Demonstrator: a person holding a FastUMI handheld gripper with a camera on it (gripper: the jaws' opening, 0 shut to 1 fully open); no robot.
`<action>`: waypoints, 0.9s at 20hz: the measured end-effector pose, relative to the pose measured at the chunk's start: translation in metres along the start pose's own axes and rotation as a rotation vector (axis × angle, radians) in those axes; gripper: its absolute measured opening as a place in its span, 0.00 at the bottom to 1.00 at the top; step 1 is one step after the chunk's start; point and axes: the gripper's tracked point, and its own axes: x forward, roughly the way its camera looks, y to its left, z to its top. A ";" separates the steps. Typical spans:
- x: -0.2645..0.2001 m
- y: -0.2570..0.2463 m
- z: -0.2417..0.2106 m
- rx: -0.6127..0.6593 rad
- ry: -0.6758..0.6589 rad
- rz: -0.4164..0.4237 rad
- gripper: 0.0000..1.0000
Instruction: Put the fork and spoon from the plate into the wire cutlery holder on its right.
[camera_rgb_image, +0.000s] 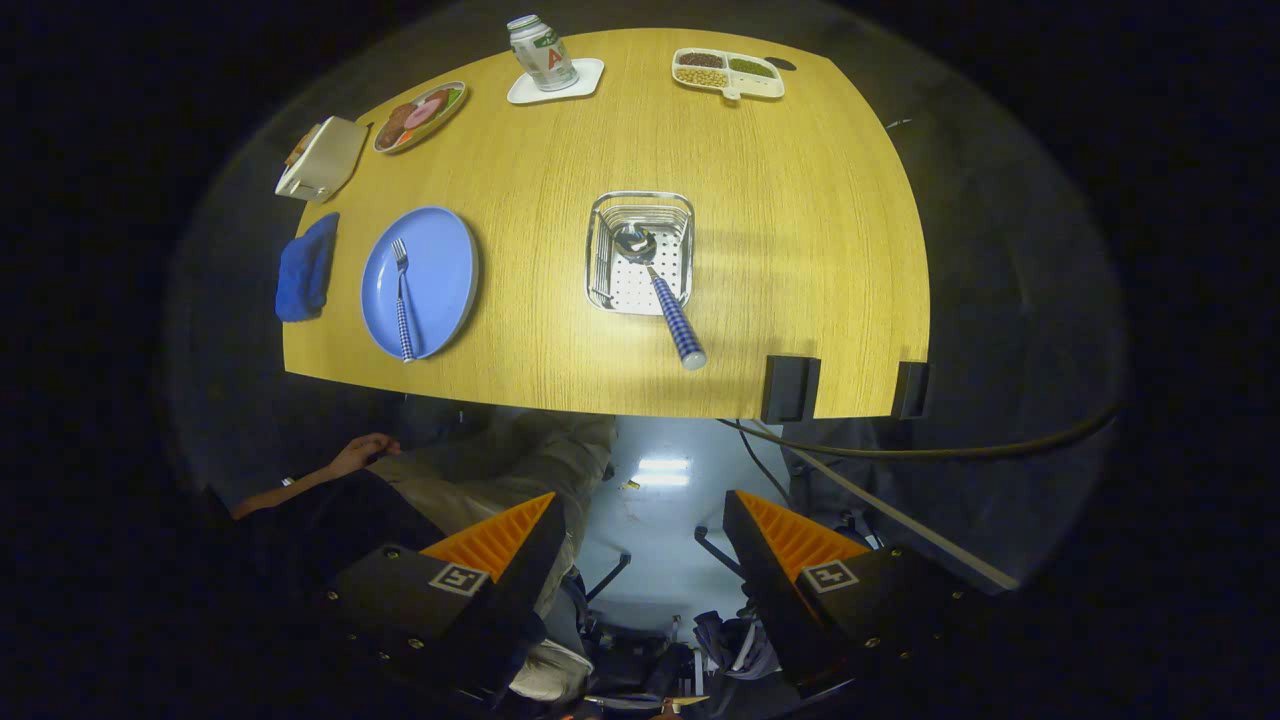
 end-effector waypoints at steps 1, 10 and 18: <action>0.003 0.013 -0.004 -0.001 -0.015 0.013 0.98; 0.031 0.125 0.007 -0.098 -0.128 0.102 0.98; 0.058 0.202 0.054 -0.307 -0.156 0.065 0.98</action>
